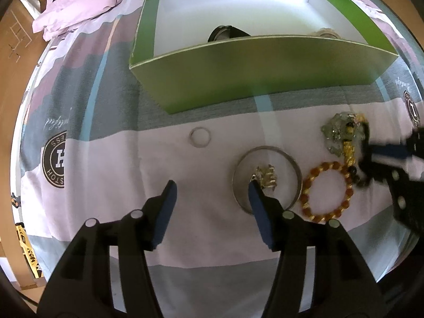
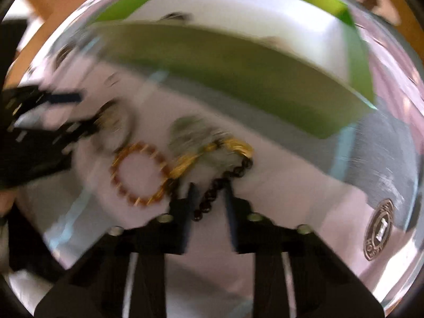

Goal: Organize jewelry

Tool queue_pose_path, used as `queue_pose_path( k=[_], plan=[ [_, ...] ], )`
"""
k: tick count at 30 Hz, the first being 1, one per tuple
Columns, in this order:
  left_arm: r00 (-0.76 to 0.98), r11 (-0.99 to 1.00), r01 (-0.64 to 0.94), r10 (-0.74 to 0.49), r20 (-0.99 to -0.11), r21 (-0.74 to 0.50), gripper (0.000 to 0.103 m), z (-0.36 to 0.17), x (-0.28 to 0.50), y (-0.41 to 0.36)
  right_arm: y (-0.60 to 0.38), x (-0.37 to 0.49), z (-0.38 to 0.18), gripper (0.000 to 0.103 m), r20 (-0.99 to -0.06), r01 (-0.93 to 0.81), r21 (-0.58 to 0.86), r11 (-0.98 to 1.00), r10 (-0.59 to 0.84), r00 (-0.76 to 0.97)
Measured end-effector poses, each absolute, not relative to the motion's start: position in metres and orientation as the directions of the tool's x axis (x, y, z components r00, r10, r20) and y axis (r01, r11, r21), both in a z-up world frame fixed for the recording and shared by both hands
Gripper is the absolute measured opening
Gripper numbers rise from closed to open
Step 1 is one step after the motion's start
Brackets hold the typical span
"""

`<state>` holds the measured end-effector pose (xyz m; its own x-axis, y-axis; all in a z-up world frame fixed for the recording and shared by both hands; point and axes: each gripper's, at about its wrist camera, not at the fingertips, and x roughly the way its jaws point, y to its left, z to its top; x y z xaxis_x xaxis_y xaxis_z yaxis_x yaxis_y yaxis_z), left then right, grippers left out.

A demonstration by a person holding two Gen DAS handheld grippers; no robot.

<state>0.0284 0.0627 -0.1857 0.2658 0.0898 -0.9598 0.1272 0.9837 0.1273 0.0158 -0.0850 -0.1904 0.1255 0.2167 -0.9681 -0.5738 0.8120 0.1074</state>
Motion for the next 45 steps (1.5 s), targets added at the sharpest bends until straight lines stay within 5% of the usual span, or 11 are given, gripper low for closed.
queue_pose_path(
  k=[7,14,17,18,21,26,29,42,45],
  plan=[
    [0.263,0.982,0.134,0.092,-0.960,0.131,0.061,-0.188,0.025,0.060,-0.099,0.033,-0.176,0.025,-0.949,-0.498,0.064,0.865,0.207,0.238],
    [0.265,0.978,0.151,0.100,-0.959,0.144,0.066,-0.190,0.021,0.053,-0.076,0.039,-0.180,0.055,-0.905,-0.495,0.078,0.865,0.270,0.330],
    [0.267,0.977,0.156,0.101,-0.958,0.147,0.067,-0.190,0.022,0.053,-0.069,0.034,-0.189,0.053,-0.916,-0.530,0.028,0.848,0.233,0.325],
    [0.266,0.977,0.157,0.099,-0.959,0.144,0.067,-0.190,0.022,0.053,-0.067,0.034,-0.193,0.035,-0.925,-0.533,0.018,0.846,0.217,0.313],
    [0.268,0.978,0.157,0.094,-0.959,0.140,0.066,-0.189,0.021,0.052,-0.063,0.032,-0.190,0.005,-0.925,-0.550,0.071,0.832,0.262,0.276],
    [0.278,0.982,0.149,0.070,-0.958,0.114,0.051,-0.182,0.021,0.057,-0.074,0.030,-0.174,0.005,-0.906,-0.529,0.046,0.847,0.258,0.335],
    [0.296,0.985,0.135,0.061,-0.953,0.105,0.050,-0.175,0.022,0.061,-0.083,0.037,-0.167,0.005,-0.898,-0.488,0.049,0.872,0.252,0.360],
    [0.384,0.969,0.205,0.050,-0.922,0.138,0.081,-0.173,0.015,0.036,-0.121,0.045,-0.159,0.006,-0.907,-0.391,0.047,0.919,0.203,0.370],
    [0.382,0.972,0.198,0.043,-0.923,0.128,0.082,-0.173,0.015,0.037,-0.131,0.049,-0.157,0.027,-0.905,-0.347,0.072,0.935,0.207,0.370]
  ],
)
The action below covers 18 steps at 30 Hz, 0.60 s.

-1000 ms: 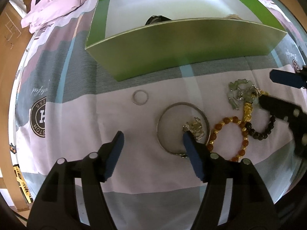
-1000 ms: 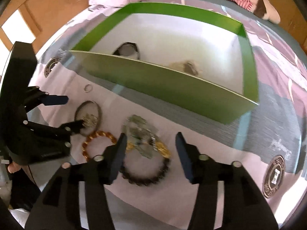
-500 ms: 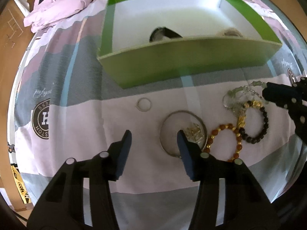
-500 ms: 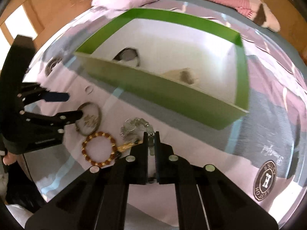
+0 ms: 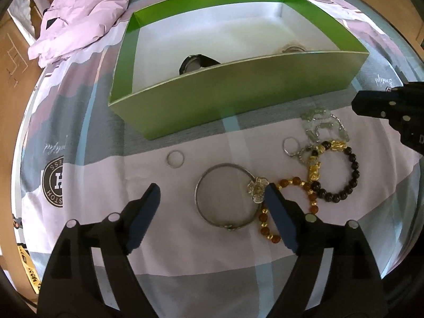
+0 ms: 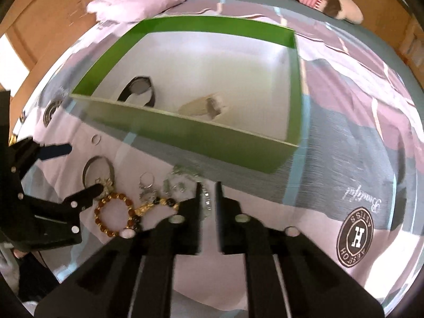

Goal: Organize jewelry

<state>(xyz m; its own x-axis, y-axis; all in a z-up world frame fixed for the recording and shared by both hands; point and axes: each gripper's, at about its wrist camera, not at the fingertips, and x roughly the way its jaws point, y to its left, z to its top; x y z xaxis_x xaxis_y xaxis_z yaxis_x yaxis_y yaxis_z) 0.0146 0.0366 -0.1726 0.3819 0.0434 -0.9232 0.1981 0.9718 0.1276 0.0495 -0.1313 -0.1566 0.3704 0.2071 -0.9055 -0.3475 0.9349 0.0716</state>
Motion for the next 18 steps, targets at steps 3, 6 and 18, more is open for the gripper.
queue_pose_path(
  k=[3,6,18],
  plan=[
    [0.384,0.970,0.203,0.044,-0.922,0.131,0.082,-0.172,0.017,0.039,-0.134,0.052,-0.161,0.036,-0.908,-0.327,0.089,0.941,0.211,0.361],
    [0.378,0.965,0.238,0.013,-0.926,0.111,0.082,-0.172,0.011,0.031,-0.129,0.051,-0.169,0.036,-0.917,-0.334,0.071,0.940,0.193,0.350],
    [0.322,0.966,0.246,-0.003,-0.947,0.080,0.068,-0.190,0.020,0.029,-0.103,0.043,-0.191,0.018,-0.931,-0.385,0.052,0.921,0.184,0.315]
  ],
)
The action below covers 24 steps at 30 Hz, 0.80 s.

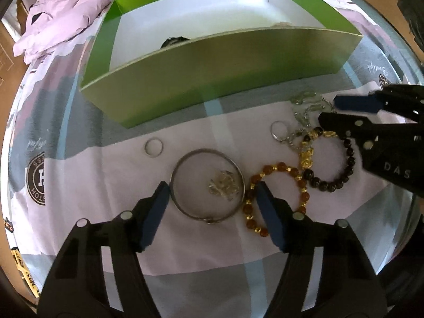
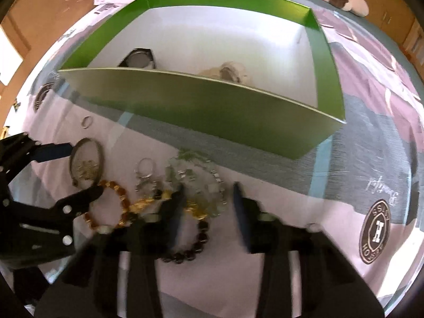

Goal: Organize jewelry

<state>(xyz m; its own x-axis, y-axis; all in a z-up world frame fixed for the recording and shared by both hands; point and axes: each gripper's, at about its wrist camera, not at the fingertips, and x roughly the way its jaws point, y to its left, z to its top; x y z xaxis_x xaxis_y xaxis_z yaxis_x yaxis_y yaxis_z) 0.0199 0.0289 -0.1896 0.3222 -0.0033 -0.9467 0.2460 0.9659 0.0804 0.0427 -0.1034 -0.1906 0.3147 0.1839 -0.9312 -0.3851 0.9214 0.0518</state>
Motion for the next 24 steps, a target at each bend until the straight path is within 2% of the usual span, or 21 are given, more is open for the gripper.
queue_pose_path(
  k=[4,8,11,14,19,21,22,24],
  plan=[
    [0.333,0.965,0.248,0.002,-0.943,0.090,0.062,-0.187,0.017,0.026,-0.103,0.041,-0.186,0.013,-0.926,-0.390,0.038,0.920,0.179,0.331],
    [0.330,0.969,0.232,0.001,-0.944,0.082,0.035,-0.183,0.013,0.032,-0.106,0.042,-0.182,0.012,-0.920,-0.384,0.037,0.923,0.181,0.348],
    [0.309,0.975,0.212,-0.008,-0.951,0.060,0.033,-0.184,0.014,0.040,-0.112,0.044,-0.176,0.012,-0.915,-0.369,0.042,0.928,0.184,0.359],
    [0.308,0.977,0.204,-0.011,-0.951,0.055,0.023,-0.182,0.015,0.044,-0.119,0.046,-0.167,0.012,-0.905,-0.352,0.055,0.935,0.195,0.378],
    [0.331,0.974,0.225,-0.043,-0.943,0.035,0.023,-0.170,0.013,0.046,-0.130,0.046,-0.152,0.012,-0.889,-0.341,0.072,0.937,0.216,0.403],
    [0.344,0.972,0.229,-0.034,-0.939,0.049,0.041,-0.169,0.016,0.047,-0.130,0.048,-0.156,0.012,-0.895,-0.337,0.074,0.939,0.211,0.393],
    [0.348,0.972,0.230,-0.029,-0.937,0.055,0.044,-0.170,0.016,0.047,-0.130,0.049,-0.158,0.012,-0.899,-0.335,0.072,0.940,0.206,0.386],
    [0.345,0.972,0.229,-0.023,-0.938,0.060,0.045,-0.172,0.015,0.045,-0.129,0.050,-0.167,0.023,-0.909,-0.327,0.068,0.943,0.194,0.368]
  ],
)
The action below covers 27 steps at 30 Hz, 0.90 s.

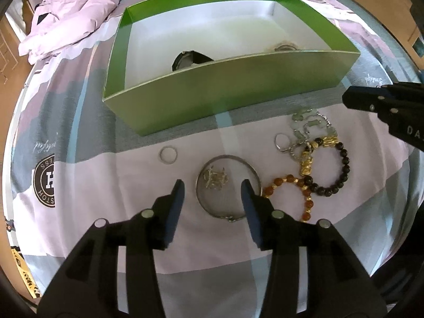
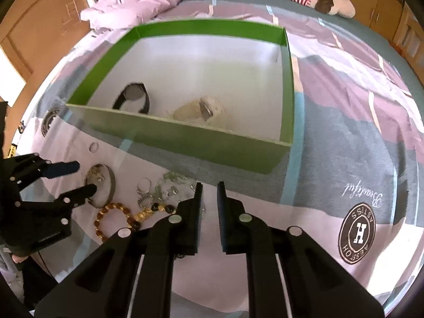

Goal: Organize jewelry

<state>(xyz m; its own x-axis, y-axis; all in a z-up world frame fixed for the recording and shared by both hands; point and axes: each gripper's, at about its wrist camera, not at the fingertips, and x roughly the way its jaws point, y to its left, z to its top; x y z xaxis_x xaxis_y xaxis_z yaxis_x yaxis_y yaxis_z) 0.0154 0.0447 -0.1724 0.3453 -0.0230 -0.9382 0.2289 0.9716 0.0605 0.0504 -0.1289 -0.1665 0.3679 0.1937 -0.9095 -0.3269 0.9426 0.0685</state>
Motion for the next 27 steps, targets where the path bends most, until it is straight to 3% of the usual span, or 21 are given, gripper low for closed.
queue_pose_path(
  k=[4,6,11,13,14,15,21,24,27],
  plan=[
    [0.333,0.972,0.230,-0.033,-0.942,0.047,0.045,-0.180,0.019,0.043,-0.120,0.051,-0.181,0.032,-0.916,-0.330,0.068,0.941,0.190,0.353],
    [0.339,0.972,0.231,-0.041,-0.940,0.041,0.045,-0.181,0.023,0.042,-0.116,0.051,-0.187,0.044,-0.917,-0.335,0.034,0.942,0.162,0.363],
    [0.333,0.974,0.223,-0.052,-0.942,0.025,0.044,-0.192,0.035,0.043,-0.111,0.052,-0.196,0.045,-0.918,-0.338,0.030,0.941,0.159,0.362],
    [0.340,0.975,0.219,-0.049,-0.939,0.028,0.039,-0.194,0.037,0.044,-0.108,0.051,-0.197,0.034,-0.917,-0.349,0.030,0.937,0.165,0.363],
    [0.345,0.975,0.219,-0.042,-0.938,0.037,0.030,-0.193,0.037,0.044,-0.107,0.051,-0.196,0.021,-0.918,-0.354,0.036,0.934,0.171,0.358],
    [0.343,0.974,0.222,-0.046,-0.938,0.034,0.026,-0.193,0.038,0.045,-0.107,0.050,-0.195,0.018,-0.919,-0.359,0.041,0.932,0.177,0.354],
    [0.353,0.973,0.229,-0.059,-0.934,0.025,0.024,-0.184,0.032,0.046,-0.110,0.044,-0.180,0.011,-0.904,-0.377,0.047,0.925,0.200,0.378],
    [0.369,0.973,0.228,-0.065,-0.927,0.022,0.017,-0.174,0.027,0.046,-0.117,0.044,-0.164,0.010,-0.885,-0.369,0.066,0.927,0.226,0.407],
    [0.377,0.974,0.228,-0.079,-0.923,0.009,0.017,-0.167,0.025,0.048,-0.122,0.044,-0.156,0.010,-0.876,-0.364,0.074,0.929,0.235,0.422]
  ],
)
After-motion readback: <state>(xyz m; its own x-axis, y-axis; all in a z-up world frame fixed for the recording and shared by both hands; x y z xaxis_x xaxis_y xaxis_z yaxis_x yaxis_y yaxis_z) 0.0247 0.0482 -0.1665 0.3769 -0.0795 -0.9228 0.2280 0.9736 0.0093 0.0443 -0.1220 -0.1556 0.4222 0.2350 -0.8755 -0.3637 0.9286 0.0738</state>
